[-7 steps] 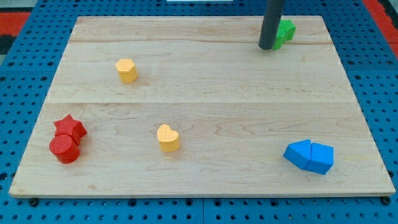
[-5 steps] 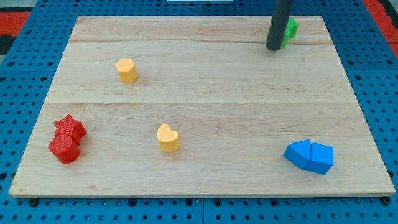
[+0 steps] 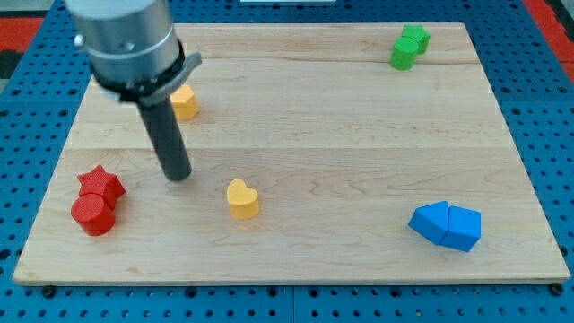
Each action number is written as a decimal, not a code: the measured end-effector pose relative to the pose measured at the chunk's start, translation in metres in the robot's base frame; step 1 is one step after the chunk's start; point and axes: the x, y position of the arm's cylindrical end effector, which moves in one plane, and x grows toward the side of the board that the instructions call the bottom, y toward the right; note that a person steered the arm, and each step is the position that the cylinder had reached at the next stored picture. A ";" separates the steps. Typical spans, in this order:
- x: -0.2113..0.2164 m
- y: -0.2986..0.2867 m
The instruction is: Place yellow heart towards the right center
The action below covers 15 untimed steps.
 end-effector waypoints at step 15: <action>-0.046 0.278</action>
